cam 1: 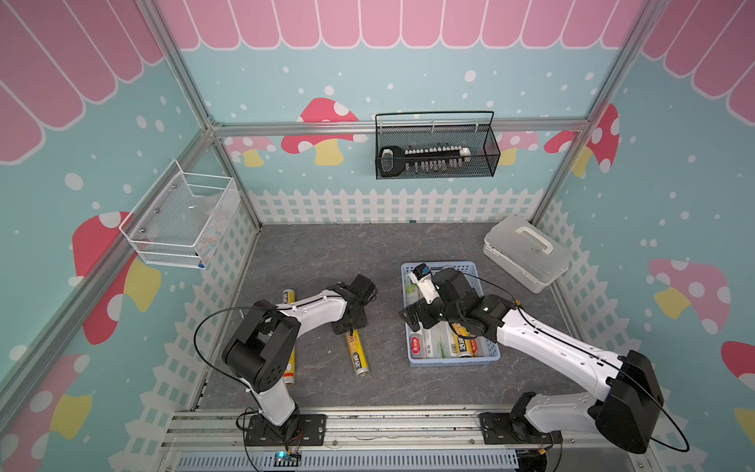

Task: Put the plastic wrap into the basket
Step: Pick up the plastic wrap from the center of the board, then place the plastic wrap in the basket.

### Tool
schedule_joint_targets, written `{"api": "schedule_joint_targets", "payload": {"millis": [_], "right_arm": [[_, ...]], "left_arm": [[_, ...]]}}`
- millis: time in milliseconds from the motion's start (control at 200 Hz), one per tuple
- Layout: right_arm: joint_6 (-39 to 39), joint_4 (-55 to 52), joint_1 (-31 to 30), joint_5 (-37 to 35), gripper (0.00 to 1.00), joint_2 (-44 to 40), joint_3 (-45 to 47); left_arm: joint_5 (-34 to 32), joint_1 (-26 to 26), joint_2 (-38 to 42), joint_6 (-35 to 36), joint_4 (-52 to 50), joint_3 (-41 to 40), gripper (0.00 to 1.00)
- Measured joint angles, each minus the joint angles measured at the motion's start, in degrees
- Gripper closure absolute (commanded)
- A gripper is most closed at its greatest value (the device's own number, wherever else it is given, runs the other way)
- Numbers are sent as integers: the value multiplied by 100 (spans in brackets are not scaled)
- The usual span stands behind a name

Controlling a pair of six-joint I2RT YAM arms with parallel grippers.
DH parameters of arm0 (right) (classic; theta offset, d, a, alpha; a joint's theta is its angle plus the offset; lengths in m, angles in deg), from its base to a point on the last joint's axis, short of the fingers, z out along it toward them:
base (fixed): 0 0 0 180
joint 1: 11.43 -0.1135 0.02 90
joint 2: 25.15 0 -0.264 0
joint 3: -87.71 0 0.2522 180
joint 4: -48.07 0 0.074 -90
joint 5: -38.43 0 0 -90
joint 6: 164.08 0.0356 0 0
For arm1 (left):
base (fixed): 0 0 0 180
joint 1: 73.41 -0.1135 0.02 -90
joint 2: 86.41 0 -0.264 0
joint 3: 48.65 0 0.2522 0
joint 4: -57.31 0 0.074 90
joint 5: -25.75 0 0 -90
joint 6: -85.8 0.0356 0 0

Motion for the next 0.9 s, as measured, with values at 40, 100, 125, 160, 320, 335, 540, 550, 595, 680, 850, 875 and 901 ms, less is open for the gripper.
{"api": "schedule_joint_targets", "payload": {"millis": [40, 100, 125, 160, 320, 335, 540, 550, 595, 680, 850, 875, 901], "right_arm": [[-2, -24, 0, -125, 1, -103, 52], [-4, -55, 0, -361, 0, -302, 142], [-4, -66, 0, -468, 1, -396, 184], [-2, -79, 0, -651, 1, -560, 249], [0, -149, 17, -1397, 1, -1255, 520], [0, -155, 22, -1447, 0, -1309, 542], [70, -293, 555, -1646, 1, -1759, 789], [81, -299, 612, -1598, 1, -1773, 800], [151, -319, 922, -1377, 0, -1816, 855], [302, -345, 1611, -879, 0, -1875, 988], [428, -564, 2380, 133, 0, -1864, 1104], [437, -599, 2433, 238, 0, -1856, 1104], [439, -629, 2481, 323, 0, -1851, 1104]], "left_arm": [[2, 15, 24, -15, -7, 4, 76], [-11, 26, 83, -2, -35, 4, 80], [-17, 35, 133, -11, -61, 4, 82], [-22, 48, 251, -33, -96, 4, 85], [-76, 192, 1202, -96, -240, 168, 92], [-79, 221, 1296, -101, -251, 234, 92], [31, 861, 1432, -140, -92, 1429, 95], [42, 901, 1394, -142, -83, 1502, 95], [138, 1091, 1165, -153, 9, 1851, 96], [330, 1401, 592, -190, 168, 2452, 96], [697, 1794, -595, -264, 341, 3348, 96], [763, 1821, -741, -271, 348, 3425, 97], [831, 1834, -876, -280, 343, 3497, 97]]}}
